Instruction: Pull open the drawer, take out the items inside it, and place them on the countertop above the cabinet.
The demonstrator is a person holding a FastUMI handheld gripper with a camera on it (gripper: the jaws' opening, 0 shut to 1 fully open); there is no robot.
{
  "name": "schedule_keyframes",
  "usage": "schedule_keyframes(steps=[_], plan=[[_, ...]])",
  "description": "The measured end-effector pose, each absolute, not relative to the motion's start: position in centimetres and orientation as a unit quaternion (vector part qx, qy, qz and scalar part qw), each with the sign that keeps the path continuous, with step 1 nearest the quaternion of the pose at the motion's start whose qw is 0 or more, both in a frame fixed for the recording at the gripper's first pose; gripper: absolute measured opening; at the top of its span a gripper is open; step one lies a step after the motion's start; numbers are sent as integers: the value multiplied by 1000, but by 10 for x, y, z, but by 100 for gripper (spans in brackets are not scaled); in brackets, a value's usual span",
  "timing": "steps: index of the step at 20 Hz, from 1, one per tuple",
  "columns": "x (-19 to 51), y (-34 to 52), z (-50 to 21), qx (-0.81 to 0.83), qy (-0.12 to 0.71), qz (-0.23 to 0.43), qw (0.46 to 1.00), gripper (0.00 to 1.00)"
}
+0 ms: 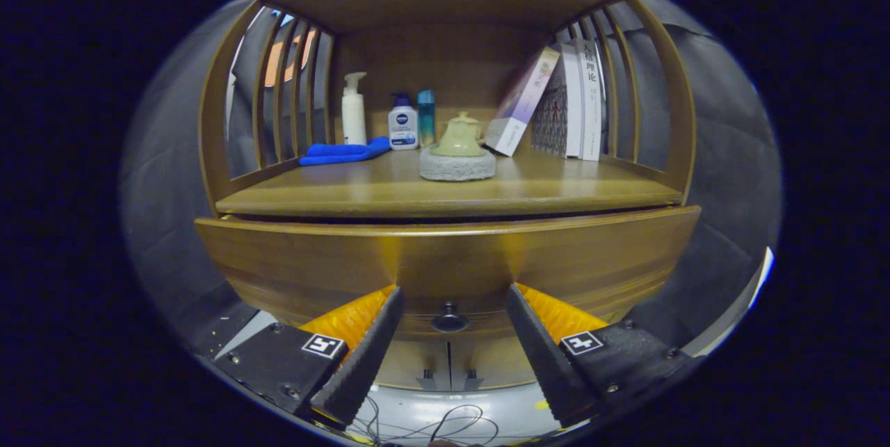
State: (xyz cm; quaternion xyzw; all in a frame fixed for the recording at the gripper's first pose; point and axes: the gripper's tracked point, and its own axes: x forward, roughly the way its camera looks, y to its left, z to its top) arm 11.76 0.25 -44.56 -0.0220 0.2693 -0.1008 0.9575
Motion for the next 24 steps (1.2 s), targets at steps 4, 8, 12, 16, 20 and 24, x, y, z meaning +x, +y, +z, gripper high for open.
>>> schedule_keyframes(steps=[4, 8, 12, 16, 20, 24], plan=[[131, 1, -447, -33, 270, -107, 956, 99], [131, 0, -450, -46, 265, -108, 957, 99], [129, 7, -435, -39, 263, -77, 961, 99], [118, 7, -383, -58, 227, -51, 971, 99], [101, 6, -314, -63, 188, -34, 980, 99], [74, 7, -248, -67, 154, -17, 986, 99]])
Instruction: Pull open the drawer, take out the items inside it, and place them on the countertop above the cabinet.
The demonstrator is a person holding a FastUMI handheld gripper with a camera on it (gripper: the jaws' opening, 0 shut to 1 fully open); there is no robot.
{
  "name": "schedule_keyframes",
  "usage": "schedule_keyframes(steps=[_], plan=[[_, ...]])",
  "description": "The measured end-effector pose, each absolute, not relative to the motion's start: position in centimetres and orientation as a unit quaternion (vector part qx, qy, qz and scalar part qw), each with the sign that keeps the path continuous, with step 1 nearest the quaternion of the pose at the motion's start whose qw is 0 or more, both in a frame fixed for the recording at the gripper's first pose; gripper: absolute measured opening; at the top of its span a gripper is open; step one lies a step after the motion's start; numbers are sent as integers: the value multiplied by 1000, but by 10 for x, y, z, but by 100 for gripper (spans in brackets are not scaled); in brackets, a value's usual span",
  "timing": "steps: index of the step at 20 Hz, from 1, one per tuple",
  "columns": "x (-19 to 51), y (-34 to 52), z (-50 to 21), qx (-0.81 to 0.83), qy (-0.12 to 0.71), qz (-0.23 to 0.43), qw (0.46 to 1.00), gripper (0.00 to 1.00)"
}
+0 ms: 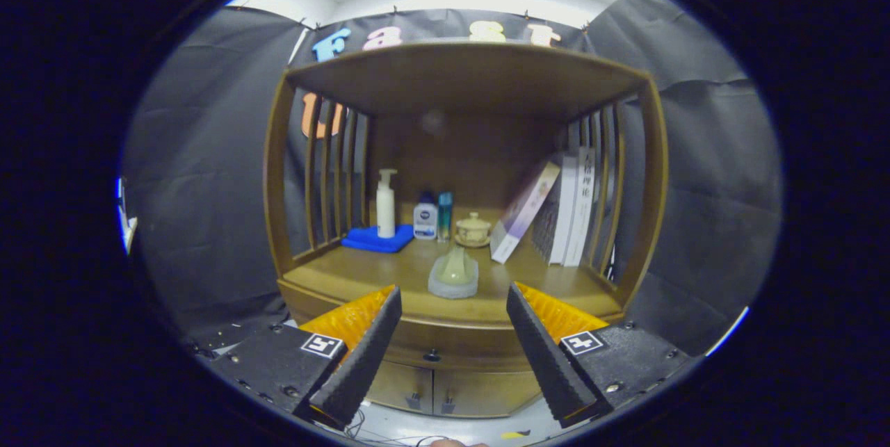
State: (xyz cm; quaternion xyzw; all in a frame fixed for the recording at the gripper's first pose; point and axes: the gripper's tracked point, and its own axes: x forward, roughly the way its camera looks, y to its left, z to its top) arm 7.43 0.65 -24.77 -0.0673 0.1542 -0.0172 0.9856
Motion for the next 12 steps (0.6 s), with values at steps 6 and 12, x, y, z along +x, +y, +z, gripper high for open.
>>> schedule_keyframes(steps=[6, 12], plan=[[29, 0, -155, -61, 116, -10, 991, 100], [-13, -4, -86, -61, 85, -10, 994, 100]])
